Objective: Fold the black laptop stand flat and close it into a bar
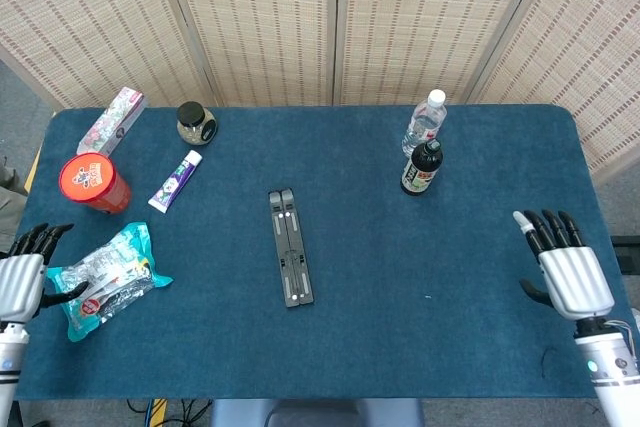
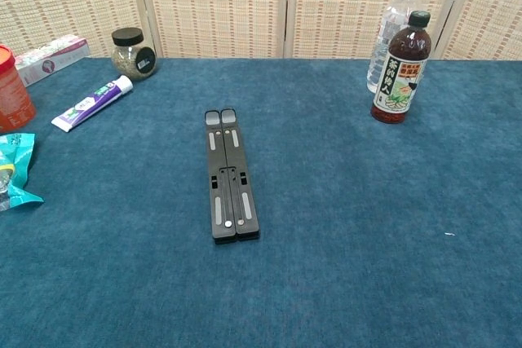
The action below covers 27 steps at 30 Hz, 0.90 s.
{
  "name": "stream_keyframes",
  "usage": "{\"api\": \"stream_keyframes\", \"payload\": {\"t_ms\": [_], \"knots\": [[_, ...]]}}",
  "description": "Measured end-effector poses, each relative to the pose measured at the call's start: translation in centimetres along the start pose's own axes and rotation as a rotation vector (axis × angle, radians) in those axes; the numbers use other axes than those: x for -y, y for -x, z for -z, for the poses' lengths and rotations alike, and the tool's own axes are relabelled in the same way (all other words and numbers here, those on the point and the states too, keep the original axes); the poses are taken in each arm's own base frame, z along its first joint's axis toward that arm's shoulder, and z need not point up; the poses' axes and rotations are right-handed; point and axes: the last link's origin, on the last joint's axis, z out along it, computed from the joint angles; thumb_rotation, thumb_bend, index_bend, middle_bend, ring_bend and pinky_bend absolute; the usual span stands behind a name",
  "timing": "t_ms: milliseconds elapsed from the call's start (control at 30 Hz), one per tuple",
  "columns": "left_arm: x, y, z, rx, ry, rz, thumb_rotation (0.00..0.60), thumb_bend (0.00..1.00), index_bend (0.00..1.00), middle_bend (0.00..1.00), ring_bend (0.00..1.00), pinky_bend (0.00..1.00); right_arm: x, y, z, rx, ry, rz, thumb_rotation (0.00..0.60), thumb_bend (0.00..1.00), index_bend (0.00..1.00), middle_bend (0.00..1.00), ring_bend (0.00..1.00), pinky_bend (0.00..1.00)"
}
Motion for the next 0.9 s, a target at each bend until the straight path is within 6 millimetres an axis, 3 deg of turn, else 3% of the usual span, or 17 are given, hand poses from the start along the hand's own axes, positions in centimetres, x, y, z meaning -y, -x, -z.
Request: {"api": "stream_keyframes", "payload": {"t_ms": [167, 367, 900], "knots": [[0.3, -0.5, 2.9, -0.023, -0.042, -0.010, 0.600, 0.11, 0.16, 0.18, 0.08, 0.10, -0.2, 0.4, 2.0, 0.007, 0.015, -0.012, 0.600, 0.12, 0.00, 0.12, 0.00, 0.00], [0.2, -1.1, 4.9, -0.038, -0.046, -0.008, 0.600, 0.11, 0.16, 0.18, 0.08, 0.10, -0.2, 0.5, 2.9, -0.004, 0.021, -0.022, 0.600, 0.12, 0.00, 0.12, 0.00, 0.00], [-0.9, -0.7, 5.1, 0.001, -0.005, -0.008, 0.600, 0.11, 0.16, 0.18, 0.08, 0.10, -0.3, -0.6, 4.0, -0.116, 0.029, 0.022, 0.600, 0.12, 0.00, 0.13, 0.00, 0.00]]}}
